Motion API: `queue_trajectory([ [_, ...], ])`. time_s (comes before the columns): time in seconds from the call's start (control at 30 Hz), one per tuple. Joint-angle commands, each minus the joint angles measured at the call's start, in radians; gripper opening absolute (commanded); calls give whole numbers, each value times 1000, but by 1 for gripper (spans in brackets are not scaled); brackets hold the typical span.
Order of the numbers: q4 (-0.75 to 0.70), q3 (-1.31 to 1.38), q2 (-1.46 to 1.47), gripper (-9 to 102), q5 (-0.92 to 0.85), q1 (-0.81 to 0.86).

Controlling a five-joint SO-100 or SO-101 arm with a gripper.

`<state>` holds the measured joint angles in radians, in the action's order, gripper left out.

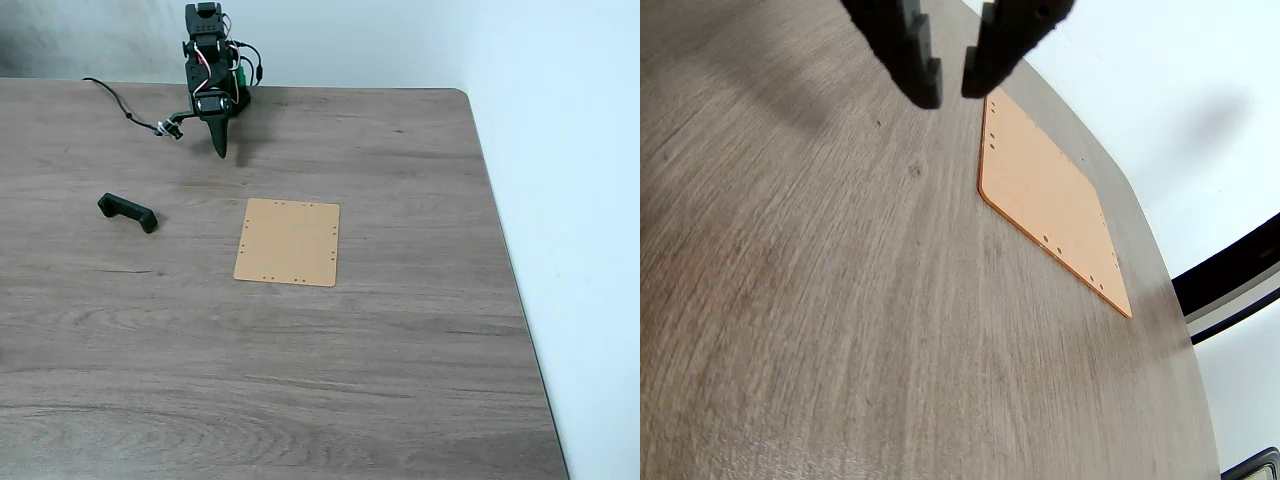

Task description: Grasp a black block and then place it on the board.

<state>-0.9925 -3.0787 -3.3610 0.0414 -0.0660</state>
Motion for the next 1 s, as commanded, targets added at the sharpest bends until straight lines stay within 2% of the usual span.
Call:
queue_trajectory([
  [0.0, -12, 2, -18, 0, 2, -17],
  [0.33, -5, 0, -18, 0, -6, -20],
  [0.6, 35, 29, 44, 0, -324, 18],
  [0.97, 35, 319, 376, 0, -546, 101],
])
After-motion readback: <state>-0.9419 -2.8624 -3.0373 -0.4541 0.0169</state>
